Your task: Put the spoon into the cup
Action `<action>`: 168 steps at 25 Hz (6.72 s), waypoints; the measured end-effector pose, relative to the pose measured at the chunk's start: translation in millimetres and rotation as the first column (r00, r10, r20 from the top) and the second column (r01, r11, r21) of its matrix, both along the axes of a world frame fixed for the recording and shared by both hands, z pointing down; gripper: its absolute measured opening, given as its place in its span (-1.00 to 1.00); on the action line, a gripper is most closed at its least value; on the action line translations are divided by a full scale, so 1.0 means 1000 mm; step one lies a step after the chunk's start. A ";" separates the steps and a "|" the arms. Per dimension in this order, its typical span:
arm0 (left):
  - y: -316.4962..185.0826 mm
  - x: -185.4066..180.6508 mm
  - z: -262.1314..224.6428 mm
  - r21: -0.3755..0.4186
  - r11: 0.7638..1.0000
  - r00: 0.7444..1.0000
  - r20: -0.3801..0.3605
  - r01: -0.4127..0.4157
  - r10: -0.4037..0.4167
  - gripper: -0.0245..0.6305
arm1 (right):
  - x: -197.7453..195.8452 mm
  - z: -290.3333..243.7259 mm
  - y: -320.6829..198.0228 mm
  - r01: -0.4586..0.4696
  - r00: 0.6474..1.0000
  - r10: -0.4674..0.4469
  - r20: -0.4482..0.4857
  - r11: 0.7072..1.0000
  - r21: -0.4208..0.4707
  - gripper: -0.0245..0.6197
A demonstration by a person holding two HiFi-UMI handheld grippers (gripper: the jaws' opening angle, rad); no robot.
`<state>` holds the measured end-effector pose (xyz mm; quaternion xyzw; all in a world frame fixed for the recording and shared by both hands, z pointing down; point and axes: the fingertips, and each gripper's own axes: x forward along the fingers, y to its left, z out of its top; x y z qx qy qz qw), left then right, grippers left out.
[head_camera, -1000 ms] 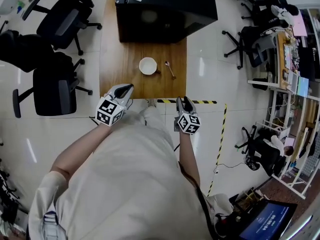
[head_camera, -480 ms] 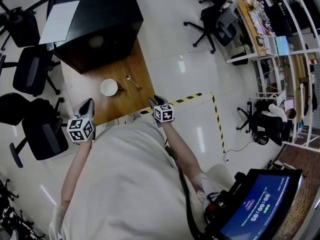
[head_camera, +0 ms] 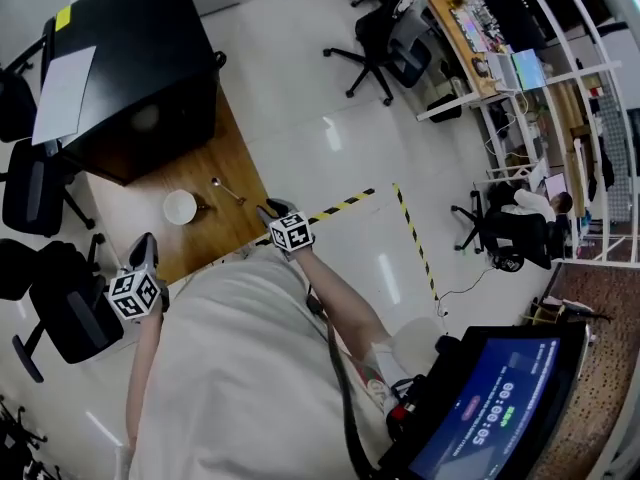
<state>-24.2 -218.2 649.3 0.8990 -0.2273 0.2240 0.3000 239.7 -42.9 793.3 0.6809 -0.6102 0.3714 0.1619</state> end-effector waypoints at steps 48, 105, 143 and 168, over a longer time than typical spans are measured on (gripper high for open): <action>0.034 -0.008 -0.004 0.028 0.995 0.987 0.128 0.091 -0.094 -0.93 | -0.026 0.111 -0.045 0.448 0.831 -0.525 -0.182 0.827 -0.340 -0.47; 0.022 -0.010 0.006 0.006 0.991 0.988 0.078 0.132 -0.132 -0.93 | -0.110 -0.051 -0.110 0.571 0.819 -0.565 -0.098 0.820 0.044 -0.54; 0.033 -0.034 0.006 -0.001 0.984 0.982 0.067 0.177 -0.176 -0.93 | -0.140 0.006 -0.120 0.654 0.743 -0.663 -0.088 0.748 -0.115 -0.54; 0.044 -0.076 0.014 -0.041 0.984 0.984 0.027 0.176 -0.175 -0.93 | -0.139 0.027 -0.118 0.553 0.805 -0.580 -0.122 0.809 -0.201 -0.52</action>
